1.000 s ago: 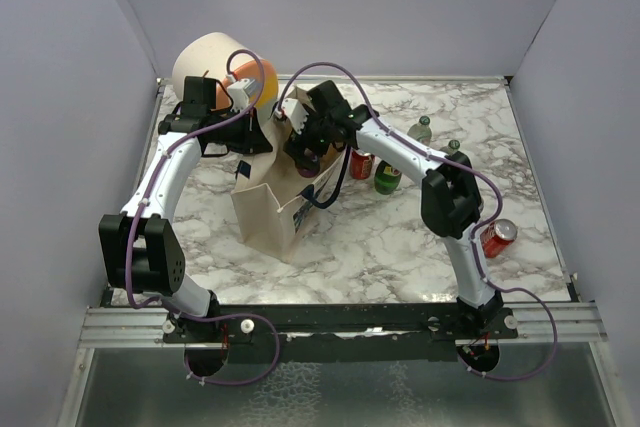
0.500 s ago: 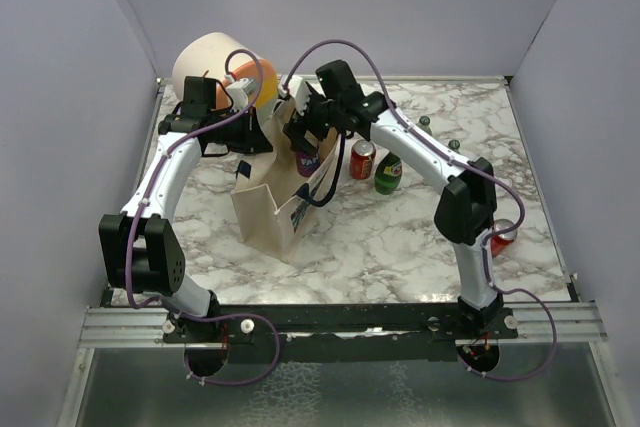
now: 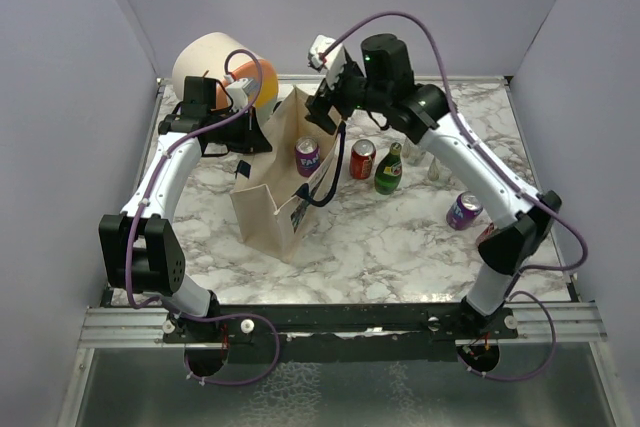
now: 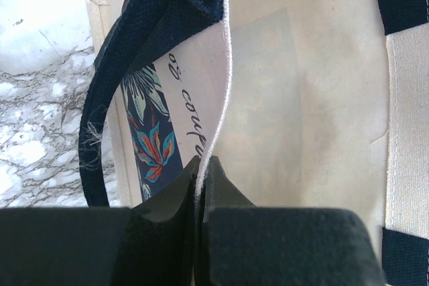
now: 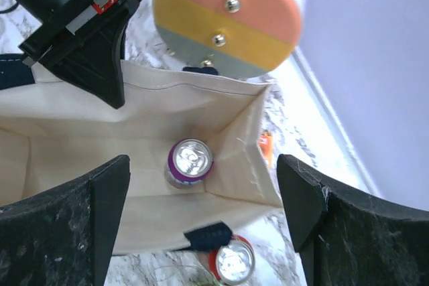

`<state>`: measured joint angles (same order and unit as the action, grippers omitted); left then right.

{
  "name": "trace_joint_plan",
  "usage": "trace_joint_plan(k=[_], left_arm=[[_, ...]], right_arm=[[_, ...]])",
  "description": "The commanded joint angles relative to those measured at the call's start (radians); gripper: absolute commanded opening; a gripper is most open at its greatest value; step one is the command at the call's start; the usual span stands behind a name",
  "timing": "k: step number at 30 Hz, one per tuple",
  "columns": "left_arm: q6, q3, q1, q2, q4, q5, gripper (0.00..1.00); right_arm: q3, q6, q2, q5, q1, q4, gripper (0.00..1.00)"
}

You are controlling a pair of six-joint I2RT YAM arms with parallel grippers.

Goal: Place the beverage into the canvas bag
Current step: Pick up the drink from the center of the board.

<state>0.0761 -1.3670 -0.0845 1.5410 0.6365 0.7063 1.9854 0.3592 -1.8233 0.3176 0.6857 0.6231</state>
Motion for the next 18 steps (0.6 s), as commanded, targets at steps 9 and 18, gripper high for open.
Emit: trace_joint_plan(k=[9, 18], left_arm=[[-0.012, -0.039, 0.0, -0.023, -0.002, -0.042, 0.0], [-0.011, -0.035, -0.001, -0.031, -0.005, -0.047, 0.0]], right_arm=[[-0.124, -0.081, 0.141, -0.082, -0.276, 0.034, 0.89], [-0.178, -0.052, 0.035, -0.019, -0.3, 0.122, 0.93]])
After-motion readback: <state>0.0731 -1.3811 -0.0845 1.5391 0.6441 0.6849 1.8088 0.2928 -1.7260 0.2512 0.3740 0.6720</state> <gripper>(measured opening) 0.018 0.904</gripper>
